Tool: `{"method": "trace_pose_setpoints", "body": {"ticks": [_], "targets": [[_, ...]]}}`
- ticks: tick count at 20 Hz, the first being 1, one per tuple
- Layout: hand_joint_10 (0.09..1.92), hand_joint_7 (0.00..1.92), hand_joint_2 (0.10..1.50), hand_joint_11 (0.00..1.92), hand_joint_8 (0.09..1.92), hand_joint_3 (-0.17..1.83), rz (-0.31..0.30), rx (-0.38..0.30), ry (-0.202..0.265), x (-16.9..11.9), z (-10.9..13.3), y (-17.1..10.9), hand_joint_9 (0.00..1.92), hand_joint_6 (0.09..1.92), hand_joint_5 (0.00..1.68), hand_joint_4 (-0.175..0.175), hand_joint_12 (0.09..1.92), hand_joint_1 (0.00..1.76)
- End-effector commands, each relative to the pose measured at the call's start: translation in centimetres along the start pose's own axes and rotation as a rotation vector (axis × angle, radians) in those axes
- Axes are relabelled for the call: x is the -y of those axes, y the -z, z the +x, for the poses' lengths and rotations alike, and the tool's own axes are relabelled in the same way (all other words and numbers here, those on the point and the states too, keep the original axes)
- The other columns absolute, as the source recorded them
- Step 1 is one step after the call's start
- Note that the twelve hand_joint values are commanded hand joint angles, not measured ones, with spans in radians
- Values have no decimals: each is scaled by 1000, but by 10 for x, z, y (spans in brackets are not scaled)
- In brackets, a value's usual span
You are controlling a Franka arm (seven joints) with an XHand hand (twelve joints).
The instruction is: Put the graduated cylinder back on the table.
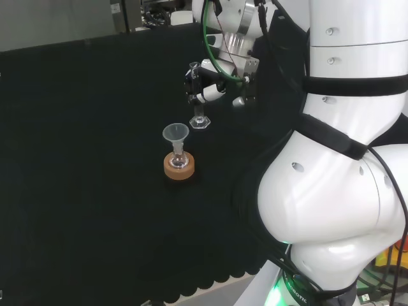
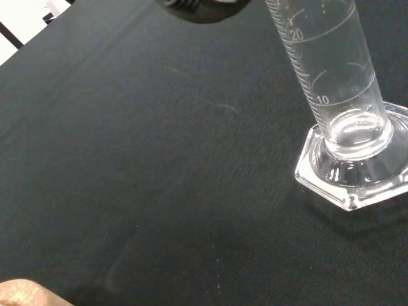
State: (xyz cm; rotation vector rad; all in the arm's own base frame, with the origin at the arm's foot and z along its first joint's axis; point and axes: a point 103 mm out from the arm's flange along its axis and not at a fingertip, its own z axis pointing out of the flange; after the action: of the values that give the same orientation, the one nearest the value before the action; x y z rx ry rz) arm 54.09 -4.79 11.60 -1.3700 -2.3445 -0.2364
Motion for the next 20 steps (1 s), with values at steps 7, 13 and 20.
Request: {"method": "trace_pose_setpoints", "body": {"ticks": [7, 13, 20], "targets": [[87, 913, 1156, 914, 585, 0, 17, -19, 14, -1, 3, -5, 1259, 1130, 898, -52, 1050, 1082], [87, 868, 1110, 811, 585, -37, 29, -8, 10, 3, 6, -4, 1216, 918, 858, -20, 1119, 1068], [87, 684, 1115, 643, 591, -174, 50, -22, -13, 7, 9, -1, 1095, 738, 744, -24, 1201, 1032]]}}
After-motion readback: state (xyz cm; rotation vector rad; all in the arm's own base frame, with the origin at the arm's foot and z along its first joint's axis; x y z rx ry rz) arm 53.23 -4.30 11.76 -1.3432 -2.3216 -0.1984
